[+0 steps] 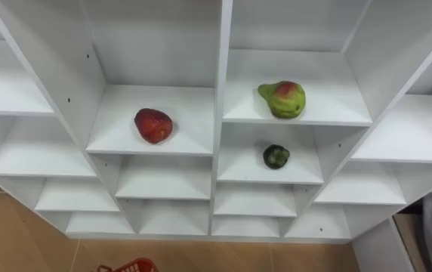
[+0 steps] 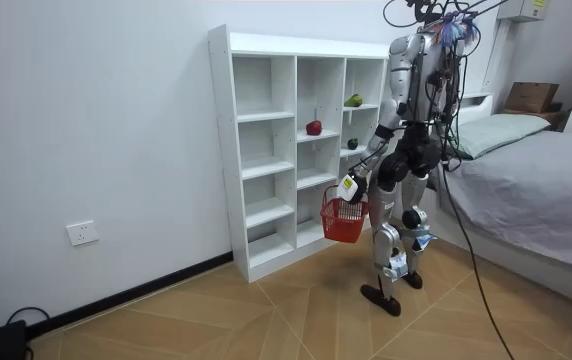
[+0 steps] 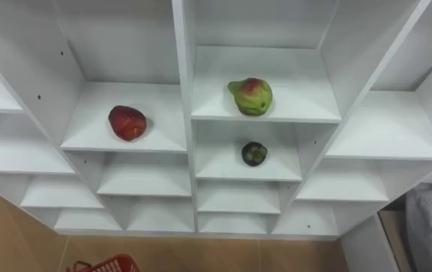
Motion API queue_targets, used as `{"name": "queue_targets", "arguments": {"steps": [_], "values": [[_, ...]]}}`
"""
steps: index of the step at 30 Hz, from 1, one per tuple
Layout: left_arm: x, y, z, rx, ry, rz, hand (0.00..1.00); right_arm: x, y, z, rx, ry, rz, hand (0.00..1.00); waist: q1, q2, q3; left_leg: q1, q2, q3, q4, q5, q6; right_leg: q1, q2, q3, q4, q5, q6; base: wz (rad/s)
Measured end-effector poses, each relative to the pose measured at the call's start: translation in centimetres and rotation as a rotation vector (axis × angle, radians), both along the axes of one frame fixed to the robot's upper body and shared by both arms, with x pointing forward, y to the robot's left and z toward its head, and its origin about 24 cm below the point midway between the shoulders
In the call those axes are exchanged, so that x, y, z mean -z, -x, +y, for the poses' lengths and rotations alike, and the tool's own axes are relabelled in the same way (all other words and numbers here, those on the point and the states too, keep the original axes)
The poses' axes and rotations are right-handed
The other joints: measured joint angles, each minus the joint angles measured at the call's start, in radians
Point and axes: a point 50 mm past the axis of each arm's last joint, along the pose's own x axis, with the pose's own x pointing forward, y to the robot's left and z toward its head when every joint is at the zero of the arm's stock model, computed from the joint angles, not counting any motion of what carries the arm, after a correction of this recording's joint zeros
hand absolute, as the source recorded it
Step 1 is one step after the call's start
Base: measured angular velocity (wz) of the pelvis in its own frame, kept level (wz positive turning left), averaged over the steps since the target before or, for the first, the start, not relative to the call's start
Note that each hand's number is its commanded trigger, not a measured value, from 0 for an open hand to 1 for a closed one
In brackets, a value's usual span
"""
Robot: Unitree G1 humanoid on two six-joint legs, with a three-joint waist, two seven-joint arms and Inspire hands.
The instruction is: Collect fruits from the closet
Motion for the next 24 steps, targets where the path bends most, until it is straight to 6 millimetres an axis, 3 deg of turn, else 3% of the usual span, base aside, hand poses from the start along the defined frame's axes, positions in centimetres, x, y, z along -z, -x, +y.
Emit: {"name": "queue_targets", "arguments": {"steps": [24], "values": [[0.01, 0.02, -0.03, -0.001, -0.002, -0.001, 1.00, 0.05, 0.24, 0.00, 0.013, -0.002, 0.007, 0.00, -0.001, 0.002, 0.0007, 0.023, 0.000, -0.001, -0.004, 0.000, 0.000, 0.014, 0.001, 0.007, -0.001, 0.000, 0.000, 0.00]]}}
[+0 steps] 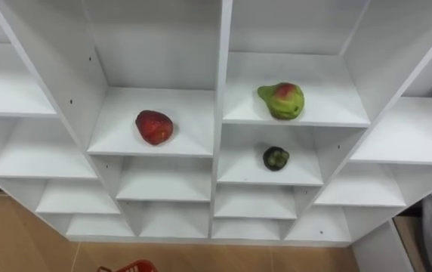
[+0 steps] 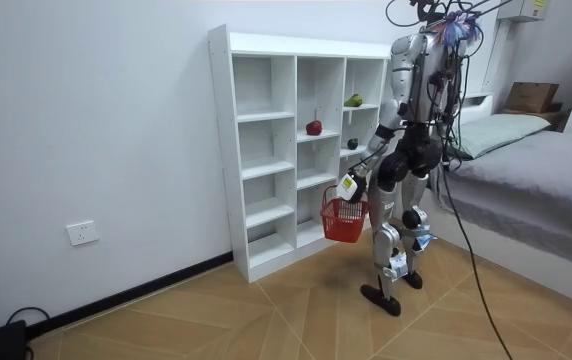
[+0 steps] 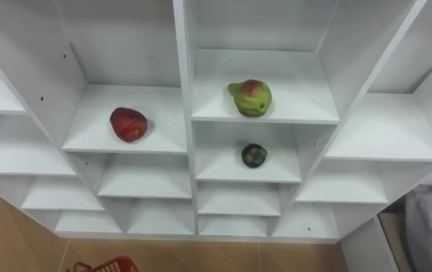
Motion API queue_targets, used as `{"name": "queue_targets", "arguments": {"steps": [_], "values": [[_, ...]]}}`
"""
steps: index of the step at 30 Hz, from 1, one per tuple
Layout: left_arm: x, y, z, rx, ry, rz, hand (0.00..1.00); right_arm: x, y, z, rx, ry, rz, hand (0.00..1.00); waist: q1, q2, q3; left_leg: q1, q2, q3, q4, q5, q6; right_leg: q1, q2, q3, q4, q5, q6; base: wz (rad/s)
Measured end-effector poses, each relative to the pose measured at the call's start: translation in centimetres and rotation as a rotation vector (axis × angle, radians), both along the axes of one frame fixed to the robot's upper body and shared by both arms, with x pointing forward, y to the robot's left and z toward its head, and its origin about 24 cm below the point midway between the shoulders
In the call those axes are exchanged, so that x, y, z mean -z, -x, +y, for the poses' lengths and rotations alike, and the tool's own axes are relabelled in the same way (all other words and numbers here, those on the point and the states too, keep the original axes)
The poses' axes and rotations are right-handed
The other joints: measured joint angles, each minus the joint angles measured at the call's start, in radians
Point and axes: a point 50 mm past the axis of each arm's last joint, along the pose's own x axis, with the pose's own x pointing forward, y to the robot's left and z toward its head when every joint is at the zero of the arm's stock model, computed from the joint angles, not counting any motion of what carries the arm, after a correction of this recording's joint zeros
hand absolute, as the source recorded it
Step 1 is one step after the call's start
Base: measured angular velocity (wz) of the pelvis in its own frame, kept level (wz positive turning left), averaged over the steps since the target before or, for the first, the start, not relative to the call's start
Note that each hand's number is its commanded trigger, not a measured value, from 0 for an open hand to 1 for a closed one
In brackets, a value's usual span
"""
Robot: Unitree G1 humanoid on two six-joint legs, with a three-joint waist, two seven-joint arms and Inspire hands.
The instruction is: Collect fruits from the closet
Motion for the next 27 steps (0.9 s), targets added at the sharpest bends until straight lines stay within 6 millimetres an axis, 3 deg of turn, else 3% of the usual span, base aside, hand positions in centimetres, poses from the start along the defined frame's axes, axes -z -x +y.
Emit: {"name": "queue_targets", "arguments": {"steps": [17, 22, 27], "values": [[0.0, 0.0, 0.0, -0.012, -0.019, -0.014, 1.00, 0.2, 0.7, 0.1, 0.090, 0.028, 0.018, 0.00, -0.002, 0.003, 0.0022, 0.033, 0.002, 0.032, -0.018, 0.000, 0.000, 0.018, 0.005, 0.029, 0.001, -0.001, 0.002, -0.05], [0.0, 1.1, 0.2, -0.060, -0.020, 0.000, 1.00, 0.1, 1.6, -0.9, 0.285, 0.070, 0.016, 0.00, -0.009, 0.008, 0.0024, 0.037, 0.002, 0.041, -0.019, -0.001, 0.001, 0.019, 0.006, 0.038, 0.002, -0.001, 0.003, -0.05], [0.0, 2.2, 0.7, -0.109, -0.033, 0.012, 1.00, -0.2, 2.1, -2.3, 0.541, 0.117, -0.008, 0.00, -0.045, 0.008, 0.0029, 0.038, 0.002, 0.032, -0.015, -0.001, 0.001, 0.024, 0.005, 0.030, 0.001, -0.002, 0.003, 0.04]]}}
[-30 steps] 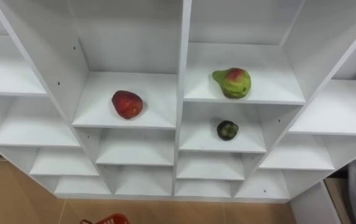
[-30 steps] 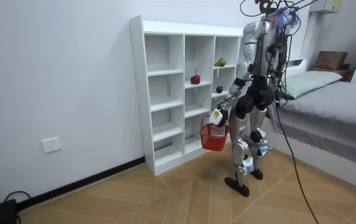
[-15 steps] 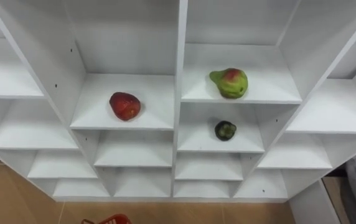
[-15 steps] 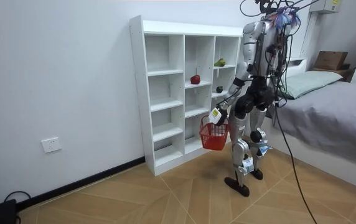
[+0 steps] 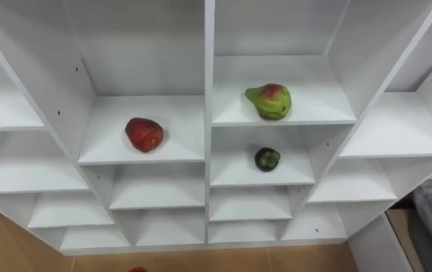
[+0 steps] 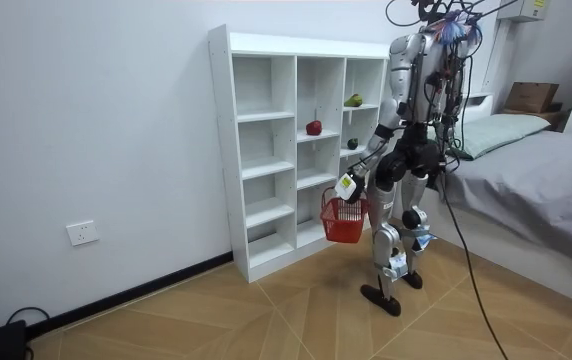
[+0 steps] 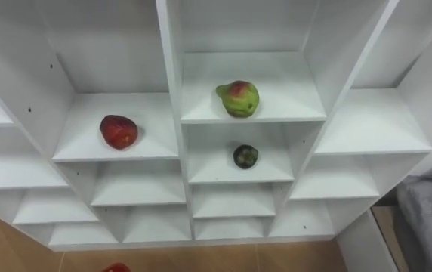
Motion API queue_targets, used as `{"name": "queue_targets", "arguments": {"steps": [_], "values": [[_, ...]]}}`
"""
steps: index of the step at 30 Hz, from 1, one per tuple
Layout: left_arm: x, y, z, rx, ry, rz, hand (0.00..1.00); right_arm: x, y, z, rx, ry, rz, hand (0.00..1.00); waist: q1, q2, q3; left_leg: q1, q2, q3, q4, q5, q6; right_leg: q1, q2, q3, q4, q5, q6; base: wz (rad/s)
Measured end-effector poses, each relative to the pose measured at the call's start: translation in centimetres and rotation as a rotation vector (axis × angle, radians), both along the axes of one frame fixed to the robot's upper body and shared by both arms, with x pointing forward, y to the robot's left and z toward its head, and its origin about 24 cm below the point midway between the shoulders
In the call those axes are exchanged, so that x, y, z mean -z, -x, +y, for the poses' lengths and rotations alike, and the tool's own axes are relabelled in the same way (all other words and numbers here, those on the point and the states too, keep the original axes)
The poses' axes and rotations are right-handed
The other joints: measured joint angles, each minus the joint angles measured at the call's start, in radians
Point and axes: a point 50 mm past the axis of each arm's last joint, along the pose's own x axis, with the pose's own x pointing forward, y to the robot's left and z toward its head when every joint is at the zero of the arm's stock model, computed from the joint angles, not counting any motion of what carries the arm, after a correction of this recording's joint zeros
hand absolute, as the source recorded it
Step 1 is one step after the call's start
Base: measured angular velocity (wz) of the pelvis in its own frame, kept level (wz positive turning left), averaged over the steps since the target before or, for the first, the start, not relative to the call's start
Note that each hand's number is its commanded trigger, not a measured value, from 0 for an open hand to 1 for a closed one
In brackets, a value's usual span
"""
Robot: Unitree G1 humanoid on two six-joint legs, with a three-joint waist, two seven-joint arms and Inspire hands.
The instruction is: Collect fruits from the closet
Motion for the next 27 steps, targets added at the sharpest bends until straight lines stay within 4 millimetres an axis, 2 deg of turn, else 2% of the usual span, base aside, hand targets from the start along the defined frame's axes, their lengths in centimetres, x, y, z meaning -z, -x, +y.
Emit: {"name": "queue_targets", "arguments": {"steps": [4, 6, 9, 12, 14, 20, 27], "values": [[0.0, 0.5, 0.3, -0.026, -0.033, 0.006, 1.00, -0.3, 0.2, -1.1, 0.153, 0.077, 0.006, 0.00, -0.014, -0.002, 0.0016, 0.008, 0.000, 0.001, 0.001, 0.000, 0.000, -0.002, 0.000, 0.003, 0.005, -0.002, -0.001, -0.02], [-0.1, 0.9, 0.5, -0.041, -0.044, 0.006, 1.00, -1.0, -0.6, -2.2, 0.219, 0.149, -0.030, 0.00, -0.014, 0.000, 0.0003, 0.013, -0.001, 0.013, 0.001, -0.001, 0.001, -0.007, -0.002, 0.009, 0.024, -0.009, 0.000, -0.16], [-0.3, 1.2, 0.8, -0.054, -0.079, 0.003, 1.00, -2.5, -2.7, -3.9, 0.287, 0.300, -0.111, 0.00, -0.030, 0.004, -0.0004, 0.017, -0.001, 0.021, 0.002, -0.001, 0.001, -0.011, -0.003, 0.015, 0.036, -0.011, 0.000, -0.06], [-0.3, 1.6, 0.9, -0.055, -0.085, 0.004, 1.00, -5.0, -5.4, -5.4, 0.310, 0.466, -0.221, 0.00, -0.032, 0.005, -0.0011, 0.013, -0.002, 0.028, 0.002, -0.001, 0.001, -0.027, -0.004, 0.026, 0.050, -0.017, -0.001, -0.09], [-0.5, 1.4, 0.9, -0.048, -0.089, -0.021, 1.00, -7.5, -7.3, -5.9, 0.305, 0.613, -0.332, 0.00, -0.033, 0.000, -0.0021, 0.006, -0.001, 0.029, 0.004, -0.001, 0.001, -0.040, -0.003, 0.027, 0.055, -0.019, -0.003, -0.03], [-0.6, 1.1, 0.7, -0.005, -0.086, -0.031, 1.00, -13.2, -11.3, -5.8, 0.216, 0.940, -0.554, 0.00, -0.032, -0.003, -0.0033, 0.000, -0.001, 0.037, 0.009, 0.000, 0.001, -0.043, -0.001, 0.037, 0.055, -0.016, -0.004, -0.03], [-0.5, 0.6, 0.2, 0.039, -0.069, -0.039, 1.00, -17.2, -13.2, -3.9, 0.155, 1.108, -0.771, 0.00, -0.016, 0.001, -0.0035, -0.004, -0.001, 0.044, 0.003, 0.000, 0.001, -0.060, 0.000, 0.040, 0.057, -0.015, -0.003, -0.03]]}}
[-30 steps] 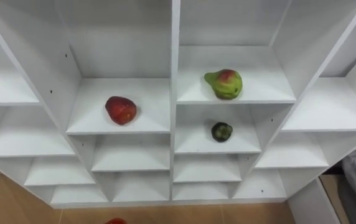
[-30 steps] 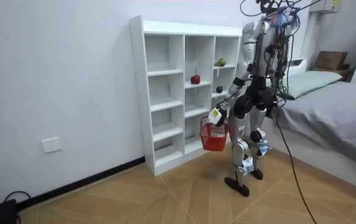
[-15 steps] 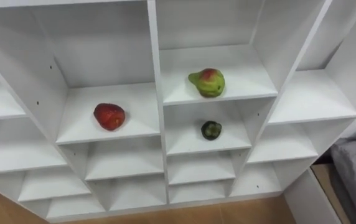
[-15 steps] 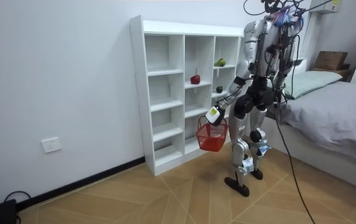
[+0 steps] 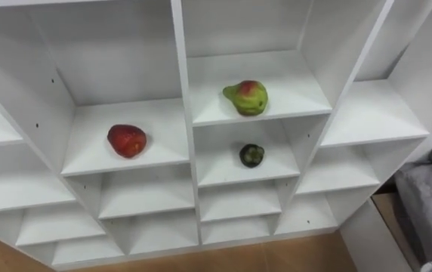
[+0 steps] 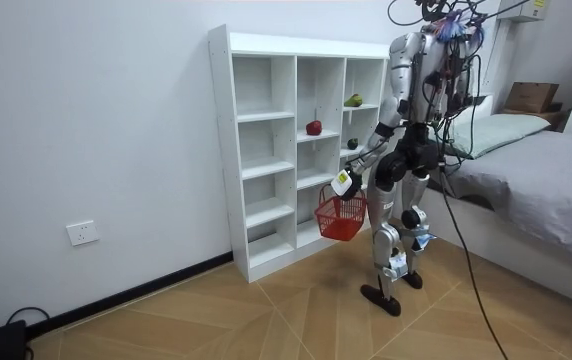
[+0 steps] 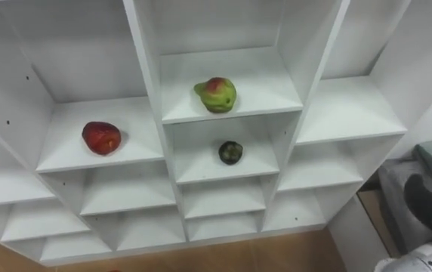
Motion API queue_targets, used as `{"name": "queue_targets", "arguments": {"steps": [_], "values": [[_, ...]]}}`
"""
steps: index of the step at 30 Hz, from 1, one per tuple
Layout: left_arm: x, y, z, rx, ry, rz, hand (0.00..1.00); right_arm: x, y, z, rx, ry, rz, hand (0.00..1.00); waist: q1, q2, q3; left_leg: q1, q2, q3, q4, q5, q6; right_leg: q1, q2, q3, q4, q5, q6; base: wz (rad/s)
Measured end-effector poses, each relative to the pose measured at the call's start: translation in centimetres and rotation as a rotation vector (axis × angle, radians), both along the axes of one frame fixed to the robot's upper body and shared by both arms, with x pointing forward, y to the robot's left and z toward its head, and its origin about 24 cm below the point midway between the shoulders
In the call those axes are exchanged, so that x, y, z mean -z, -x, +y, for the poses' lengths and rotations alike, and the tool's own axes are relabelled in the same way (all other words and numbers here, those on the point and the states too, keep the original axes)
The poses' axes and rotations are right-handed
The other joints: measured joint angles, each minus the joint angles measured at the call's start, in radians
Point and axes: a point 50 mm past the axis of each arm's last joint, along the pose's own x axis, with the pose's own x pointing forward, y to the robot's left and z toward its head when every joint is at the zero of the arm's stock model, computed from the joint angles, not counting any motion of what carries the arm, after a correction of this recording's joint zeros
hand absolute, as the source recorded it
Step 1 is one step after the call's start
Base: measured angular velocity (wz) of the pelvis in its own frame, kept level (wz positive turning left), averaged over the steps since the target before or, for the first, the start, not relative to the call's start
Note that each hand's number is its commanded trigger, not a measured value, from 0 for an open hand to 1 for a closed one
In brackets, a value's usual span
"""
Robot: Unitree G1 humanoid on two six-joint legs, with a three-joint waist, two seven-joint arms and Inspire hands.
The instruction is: Collect fruits from the closet
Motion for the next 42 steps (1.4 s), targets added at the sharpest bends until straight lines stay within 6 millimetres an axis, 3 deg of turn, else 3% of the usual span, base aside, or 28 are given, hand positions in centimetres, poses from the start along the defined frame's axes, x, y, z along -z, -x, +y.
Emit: {"name": "queue_targets", "arguments": {"steps": [5, 16, 19, 23, 32, 42], "values": [[-0.1, -0.6, -0.1, 0.020, 0.012, -0.022, 1.00, -3.4, -1.3, 1.7, -0.125, 0.144, -0.128, 0.00, 0.021, 0.002, -0.0006, -0.005, 0.000, 0.006, -0.001, 0.000, 0.000, -0.002, 0.001, 0.005, -0.002, 0.000, 0.000, -0.02], [0.0, -1.4, -0.4, 0.090, 0.018, -0.025, 1.00, -7.0, -3.2, 6.2, -0.437, 0.246, -0.255, 0.00, 0.040, -0.003, 0.0005, 0.005, 0.001, 0.009, -0.004, 0.000, 0.000, 0.005, 0.004, 0.012, -0.004, 0.001, 0.001, -0.01], [0.0, -1.5, -0.5, 0.097, 0.019, -0.026, 1.00, -7.3, -3.3, 6.9, -0.490, 0.260, -0.261, 0.00, 0.039, -0.006, -0.0018, 0.005, 0.002, 0.009, -0.004, 0.000, 0.000, 0.007, 0.005, 0.013, -0.004, 0.003, 0.000, 0.00], [0.1, -0.9, -0.4, 0.075, 0.023, -0.015, 1.00, -7.4, -2.9, 7.2, -0.525, 0.261, -0.253, 0.00, 0.039, -0.009, 0.0009, 0.006, 0.004, 0.010, -0.006, 0.000, 0.000, 0.012, 0.008, 0.012, -0.009, 0.007, 0.000, 0.00], [0.0, -0.7, -0.2, 0.074, 0.018, -0.011, 1.00, -8.1, -2.1, 8.6, -0.637, 0.270, -0.264, 0.00, 0.038, 0.001, 0.0010, 0.003, 0.012, 0.020, -0.006, -0.002, -0.003, 0.011, 0.016, 0.017, -0.020, 0.014, -0.005, -0.03], [0.2, -1.8, -0.7, 0.121, 0.045, -0.017, 1.00, -8.7, -2.2, 10.9, -0.838, 0.411, -0.214, 0.00, 0.062, 0.001, -0.0001, 0.000, 0.016, 0.057, -0.007, -0.002, -0.003, -0.009, 0.025, 0.057, -0.020, 0.028, -0.007, -0.11]]}}
